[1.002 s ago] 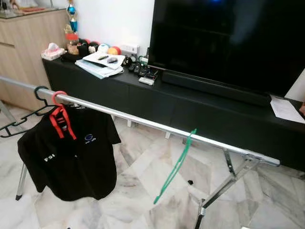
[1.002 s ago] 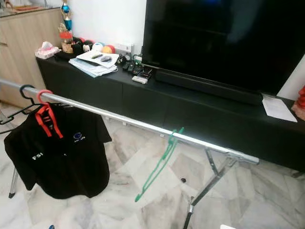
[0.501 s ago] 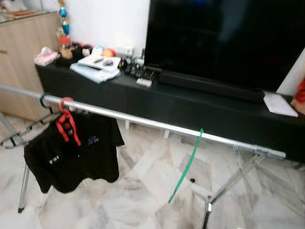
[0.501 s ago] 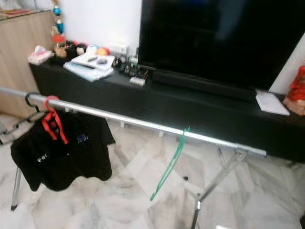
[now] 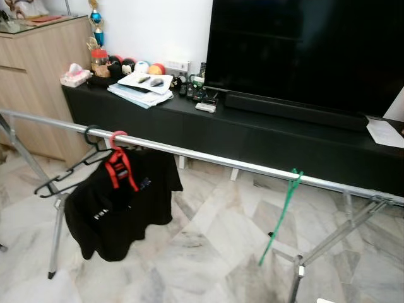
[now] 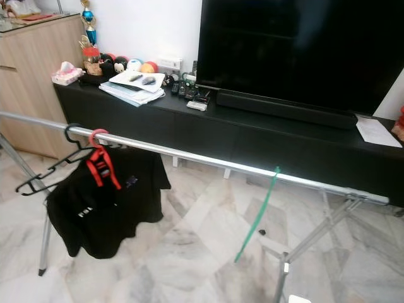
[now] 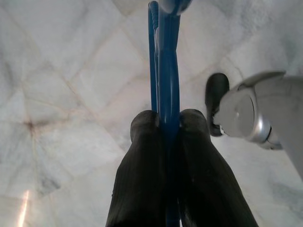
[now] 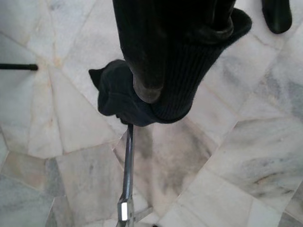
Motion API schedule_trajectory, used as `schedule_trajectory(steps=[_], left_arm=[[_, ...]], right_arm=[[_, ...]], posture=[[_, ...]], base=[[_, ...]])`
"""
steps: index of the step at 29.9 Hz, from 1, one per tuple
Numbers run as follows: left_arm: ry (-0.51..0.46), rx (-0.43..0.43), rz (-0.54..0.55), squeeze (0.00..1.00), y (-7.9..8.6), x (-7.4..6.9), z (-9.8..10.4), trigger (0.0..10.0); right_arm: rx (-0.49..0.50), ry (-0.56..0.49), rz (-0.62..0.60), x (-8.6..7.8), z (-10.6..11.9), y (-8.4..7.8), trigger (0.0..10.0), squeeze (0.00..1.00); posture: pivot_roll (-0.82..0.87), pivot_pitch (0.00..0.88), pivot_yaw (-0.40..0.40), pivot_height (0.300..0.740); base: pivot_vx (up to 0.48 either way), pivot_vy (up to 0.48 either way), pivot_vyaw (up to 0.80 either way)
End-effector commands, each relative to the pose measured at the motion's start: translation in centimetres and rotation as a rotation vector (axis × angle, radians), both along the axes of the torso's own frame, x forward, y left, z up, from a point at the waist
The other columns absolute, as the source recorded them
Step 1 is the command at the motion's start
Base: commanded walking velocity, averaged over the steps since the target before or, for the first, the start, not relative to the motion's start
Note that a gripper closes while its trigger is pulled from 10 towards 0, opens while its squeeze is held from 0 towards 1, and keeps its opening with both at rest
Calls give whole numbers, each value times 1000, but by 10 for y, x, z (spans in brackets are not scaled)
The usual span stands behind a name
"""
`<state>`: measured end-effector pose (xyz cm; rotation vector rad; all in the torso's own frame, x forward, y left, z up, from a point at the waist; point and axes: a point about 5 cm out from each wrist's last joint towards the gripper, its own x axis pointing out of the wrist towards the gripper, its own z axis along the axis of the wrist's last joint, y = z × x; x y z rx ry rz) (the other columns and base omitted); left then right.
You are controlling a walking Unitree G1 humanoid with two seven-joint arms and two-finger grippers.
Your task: Hang hanger
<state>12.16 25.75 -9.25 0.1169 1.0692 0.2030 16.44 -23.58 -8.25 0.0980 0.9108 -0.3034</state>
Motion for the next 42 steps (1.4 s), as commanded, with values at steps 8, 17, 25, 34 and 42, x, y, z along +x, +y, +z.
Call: schedule_trajectory(steps=[8, 17, 25, 34, 42], left_arm=[[2, -3, -19, 0, -4, 1, -1, 10000], [-1, -6, -20, 0, -6, 3, -1, 10000], [-1, -7, -16, 0, -6, 3, -1, 10000], [4, -5, -17, 0, -4, 1, -1, 10000], [5, -4, -15, 0, -3, -1, -1, 10000]], right_arm=[[-16, -13, -9, 1, 2, -6, 10000, 0], [-15, -14, -10, 1, 3, -6, 10000, 0], [-15, -14, -9, 2, 3, -6, 10000, 0], [-15, -15, -10, 2, 3, -6, 10000, 0], [-16, -14, -10, 2, 3, -6, 10000, 0]], posture=[[76, 0, -67, 740], [75, 0, -67, 740], [74, 0, -68, 740], [73, 0, -66, 740], [73, 0, -68, 740]], base=[[0, 301, 0], [0, 302, 0], [0, 333, 0], [0, 365, 0], [0, 367, 0]])
